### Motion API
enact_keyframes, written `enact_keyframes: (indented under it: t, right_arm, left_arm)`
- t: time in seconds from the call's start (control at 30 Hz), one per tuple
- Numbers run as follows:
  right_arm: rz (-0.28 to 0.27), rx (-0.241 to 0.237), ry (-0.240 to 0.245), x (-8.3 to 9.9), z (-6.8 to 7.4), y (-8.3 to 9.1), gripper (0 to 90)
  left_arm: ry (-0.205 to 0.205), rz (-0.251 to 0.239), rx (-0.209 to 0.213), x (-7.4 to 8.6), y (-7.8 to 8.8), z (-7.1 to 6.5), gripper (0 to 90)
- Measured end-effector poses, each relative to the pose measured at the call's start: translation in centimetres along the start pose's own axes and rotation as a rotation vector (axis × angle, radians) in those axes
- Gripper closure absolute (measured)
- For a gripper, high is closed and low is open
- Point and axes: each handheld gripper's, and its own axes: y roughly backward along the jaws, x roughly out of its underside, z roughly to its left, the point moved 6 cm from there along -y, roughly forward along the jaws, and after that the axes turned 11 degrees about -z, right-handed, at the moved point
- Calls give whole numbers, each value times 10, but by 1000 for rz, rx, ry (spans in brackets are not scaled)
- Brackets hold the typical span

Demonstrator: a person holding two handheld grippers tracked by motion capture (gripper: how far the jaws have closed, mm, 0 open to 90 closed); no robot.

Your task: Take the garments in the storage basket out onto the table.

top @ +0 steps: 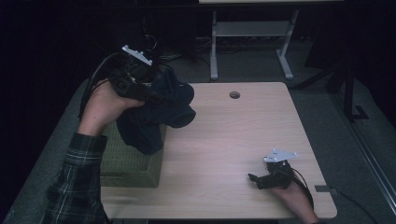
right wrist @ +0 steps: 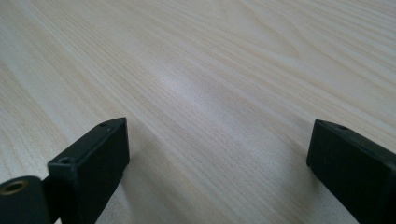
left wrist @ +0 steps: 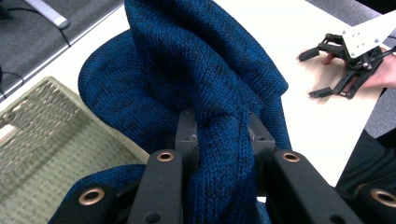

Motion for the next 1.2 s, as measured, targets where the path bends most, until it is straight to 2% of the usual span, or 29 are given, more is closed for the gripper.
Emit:
enact_keyframes:
  t: [0.43, 0.7, 0.73, 0.77, 0.87, 0.93, 1.1, 1.13, 1.2]
  right_arm:
    - [0, 0, -1, 0, 0, 0, 54]
    - [-1, 1, 3, 0, 0, 0, 54]
    - [-1, 1, 4, 0, 0, 0, 54]
    - [0, 1, 3, 0, 0, 0, 54]
    - [0, 1, 4, 0, 0, 0, 54]
    - [0, 1, 4, 0, 0, 0, 54]
    - [0, 0, 4, 0, 0, 0, 54]
    - [0, 1, 4, 0, 0, 0, 54]
    - [0, 0, 4, 0, 0, 0, 54]
  left_arm:
    - [-46, -6, 48, -21, -27, -26, 727]
    - [-60, 2, 77, -30, -51, -42, 730]
    - [-56, 0, 81, -31, -55, -45, 730]
    - [-71, 7, 92, -33, -62, -49, 730]
    - [-68, 3, 95, -36, -70, -54, 730]
    - [-83, 15, 98, -38, -80, -59, 730]
    - [-72, 13, 106, -39, -101, -69, 730]
    - [-72, 13, 106, -39, -101, -69, 730]
    - [-66, 11, 111, -39, -112, -74, 730]
